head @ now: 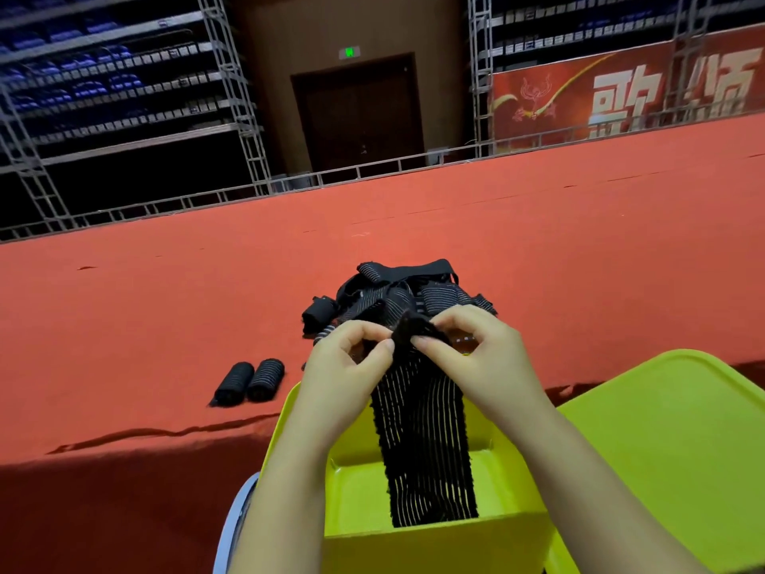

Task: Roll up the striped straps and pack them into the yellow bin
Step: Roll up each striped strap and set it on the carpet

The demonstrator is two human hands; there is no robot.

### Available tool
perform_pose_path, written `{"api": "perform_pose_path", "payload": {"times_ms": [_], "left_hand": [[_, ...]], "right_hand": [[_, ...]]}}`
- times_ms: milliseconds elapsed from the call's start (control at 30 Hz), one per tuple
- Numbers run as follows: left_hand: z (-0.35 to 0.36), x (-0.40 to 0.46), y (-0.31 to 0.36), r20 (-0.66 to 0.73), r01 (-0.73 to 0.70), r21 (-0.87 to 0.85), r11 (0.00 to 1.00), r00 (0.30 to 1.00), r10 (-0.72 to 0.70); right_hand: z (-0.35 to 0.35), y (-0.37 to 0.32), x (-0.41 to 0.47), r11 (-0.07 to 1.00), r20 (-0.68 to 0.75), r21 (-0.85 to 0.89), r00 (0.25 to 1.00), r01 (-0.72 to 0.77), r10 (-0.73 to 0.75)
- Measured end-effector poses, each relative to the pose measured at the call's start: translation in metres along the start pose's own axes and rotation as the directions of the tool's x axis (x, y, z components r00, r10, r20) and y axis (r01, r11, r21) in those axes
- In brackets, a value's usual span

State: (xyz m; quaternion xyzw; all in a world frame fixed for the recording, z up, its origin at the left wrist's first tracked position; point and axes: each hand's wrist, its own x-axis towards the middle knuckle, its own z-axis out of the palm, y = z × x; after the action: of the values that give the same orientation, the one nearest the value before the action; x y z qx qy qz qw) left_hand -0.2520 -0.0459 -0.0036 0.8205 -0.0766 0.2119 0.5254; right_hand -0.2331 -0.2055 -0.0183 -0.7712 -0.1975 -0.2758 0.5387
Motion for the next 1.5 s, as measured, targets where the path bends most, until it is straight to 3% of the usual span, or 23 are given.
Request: {"api": "perform_pose_path", "payload": {"times_ms": [233, 333, 433, 567, 633, 767, 933, 1033, 1200, 1300, 1500], "left_hand": [[-0.006, 0.008, -0.011, -0.211, 0.116, -0.052, 0.992, 0.969, -0.125], [-0.003, 0.004, -0.008, -0.241, 0.125, -0.046, 0.991, 0.961, -0.133], [0.015, -0.005, 0.003, -0.172, 0.072, -0.043, 0.996, 0.982, -0.078], [0.034, -0.014, 0.014, -0.066, 0.019, -0.040, 0.999, 0.998, -0.022], [0.036, -0.016, 0.016, -0.038, -0.009, -0.029, 1.000, 0.999, 0.008], [0.031, -0.015, 0.010, -0.115, -0.070, -0.033, 0.997, 0.991, 0.065], [0.022, -0.014, 0.004, -0.042, -0.126, -0.080, 0.989, 0.992, 0.123], [0.019, -0.013, 0.003, 0.014, -0.105, -0.128, 0.986, 0.994, 0.107], [0.017, -0.009, -0.001, 0.019, 0.014, -0.223, 0.975, 1.000, -0.010], [0.015, -0.007, -0.007, -0.022, 0.070, -0.238, 0.969, 0.997, -0.077], [0.022, -0.006, -0.009, -0.100, 0.113, -0.370, 0.922, 0.982, -0.160]], "right_hand": [[-0.016, 0.010, 0.000, 0.970, -0.136, 0.196, 0.976, -0.144, 0.173], [-0.018, 0.013, -0.001, 0.981, -0.231, 0.119, 0.956, -0.155, 0.179], [-0.009, 0.008, -0.004, 0.992, -0.274, 0.001, 0.954, -0.123, 0.118], [0.005, -0.001, -0.010, 0.994, -0.183, 0.027, 0.977, -0.105, 0.108], [0.005, -0.004, -0.013, 0.987, -0.072, 0.104, 0.989, -0.120, 0.128], [-0.008, -0.002, -0.017, 0.930, 0.206, 0.319, 0.971, -0.186, 0.123], [-0.024, 0.012, -0.008, 0.938, -0.010, 0.313, 0.987, -0.148, 0.159], [-0.024, 0.015, -0.002, 0.925, 0.057, 0.342, 0.986, -0.164, 0.154], [-0.021, 0.019, -0.003, 0.897, -0.014, 0.420, 0.988, -0.134, 0.154], [-0.027, 0.021, -0.004, 0.789, 0.007, 0.590, 0.978, -0.172, 0.208], [-0.029, 0.012, -0.008, 0.686, 0.126, 0.681, 0.963, -0.258, 0.237]]}}
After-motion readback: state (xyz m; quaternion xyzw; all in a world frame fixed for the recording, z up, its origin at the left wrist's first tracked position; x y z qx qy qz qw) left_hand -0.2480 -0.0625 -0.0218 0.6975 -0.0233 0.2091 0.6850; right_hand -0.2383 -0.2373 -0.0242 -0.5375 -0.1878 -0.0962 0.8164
